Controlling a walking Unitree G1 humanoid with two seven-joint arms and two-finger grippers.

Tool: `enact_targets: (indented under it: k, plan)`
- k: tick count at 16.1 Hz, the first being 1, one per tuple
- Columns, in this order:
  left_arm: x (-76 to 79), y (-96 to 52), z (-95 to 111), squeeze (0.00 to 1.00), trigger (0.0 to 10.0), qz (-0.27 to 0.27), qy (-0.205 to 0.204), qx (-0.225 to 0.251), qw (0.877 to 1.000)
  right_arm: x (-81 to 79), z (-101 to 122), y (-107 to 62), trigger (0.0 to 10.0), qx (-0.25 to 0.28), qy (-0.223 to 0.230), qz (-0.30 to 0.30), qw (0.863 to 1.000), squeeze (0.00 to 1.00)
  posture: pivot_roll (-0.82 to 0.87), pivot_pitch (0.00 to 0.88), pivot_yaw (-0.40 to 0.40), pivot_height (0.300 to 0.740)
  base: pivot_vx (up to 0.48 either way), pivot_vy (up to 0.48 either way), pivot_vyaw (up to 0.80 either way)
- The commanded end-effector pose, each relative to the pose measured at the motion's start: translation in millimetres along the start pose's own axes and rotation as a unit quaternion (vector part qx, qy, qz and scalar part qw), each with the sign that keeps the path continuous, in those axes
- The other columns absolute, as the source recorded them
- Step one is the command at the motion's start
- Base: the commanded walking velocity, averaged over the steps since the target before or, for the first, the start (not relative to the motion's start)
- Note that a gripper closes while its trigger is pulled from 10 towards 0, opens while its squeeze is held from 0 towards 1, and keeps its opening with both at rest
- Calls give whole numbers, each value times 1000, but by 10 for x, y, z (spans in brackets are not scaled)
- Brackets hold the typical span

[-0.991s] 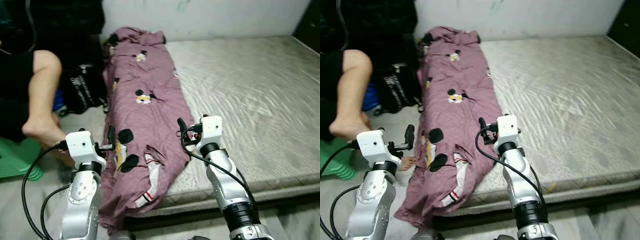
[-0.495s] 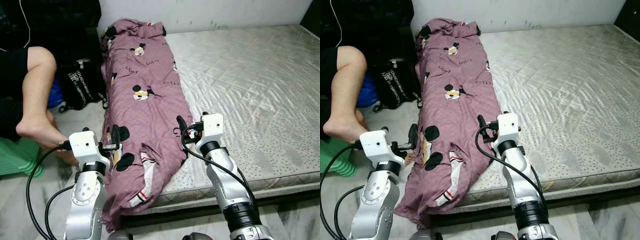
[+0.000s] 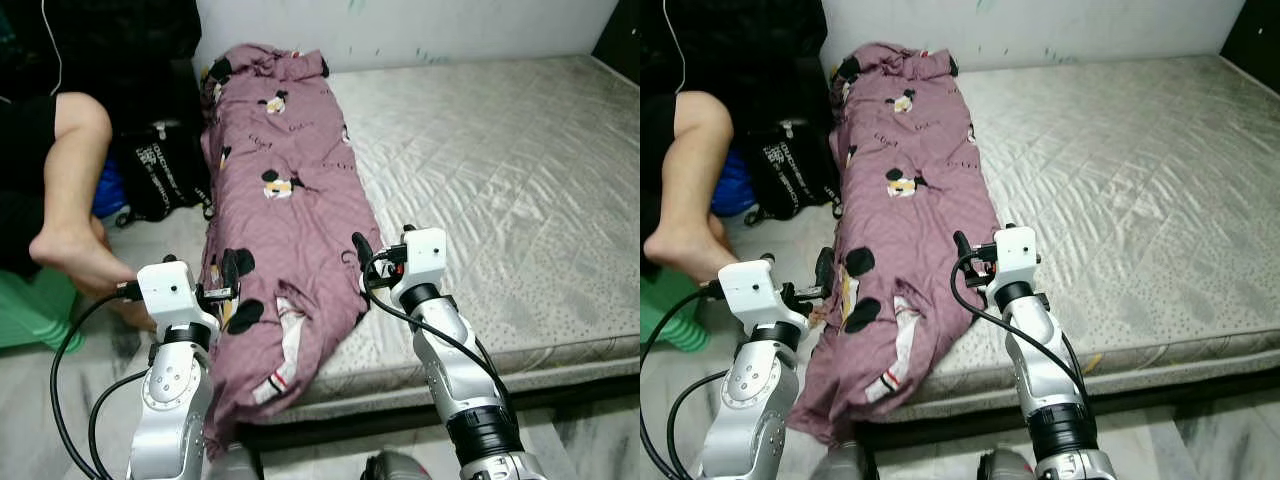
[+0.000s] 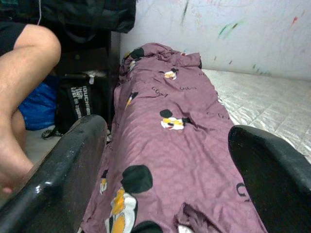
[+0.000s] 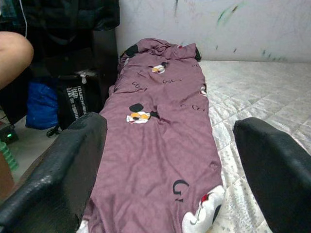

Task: Clean up the room

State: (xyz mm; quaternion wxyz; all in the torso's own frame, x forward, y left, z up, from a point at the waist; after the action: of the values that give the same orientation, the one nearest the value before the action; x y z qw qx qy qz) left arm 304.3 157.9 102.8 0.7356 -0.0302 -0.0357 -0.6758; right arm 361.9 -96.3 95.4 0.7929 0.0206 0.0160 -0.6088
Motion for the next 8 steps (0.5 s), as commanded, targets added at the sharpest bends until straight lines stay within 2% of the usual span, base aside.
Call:
enact_targets:
  k: [1, 4, 8]
  plan:
    - [-32, -9, 0, 0, 10000, 4, 6, -2, 1000, -47, 22, 0, 10000, 2, 2, 7, 1000, 0, 14, 31, 32, 625, 0, 0, 0]
    - [-39, -10, -1, 0, 10000, 7, 4, -2, 1000, -42, 11, -4, 10000, 0, -2, 6, 1000, 0, 14, 33, 29, 595, 0, 0, 0]
    - [-86, -4, 12, 0, 10000, 19, 13, 1, 1000, -36, -12, -1, 10000, -5, -6, 5, 1000, 0, 16, 40, 26, 595, 0, 0, 0]
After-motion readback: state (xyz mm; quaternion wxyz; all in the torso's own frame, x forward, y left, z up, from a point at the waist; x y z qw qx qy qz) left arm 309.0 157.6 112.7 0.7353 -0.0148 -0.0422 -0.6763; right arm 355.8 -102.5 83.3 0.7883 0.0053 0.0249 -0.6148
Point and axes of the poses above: a point about 5 cm out from each wrist's last joint towards the gripper, its own y axis pointing out of the wrist towards the gripper, its own z axis along the axis of the wrist's last joint, x = y × z, the point moved 6 cm from there along y, pointing out of the wrist towards the gripper, and after that the axes turned 2 degrees about y, right-handed, at the moved point
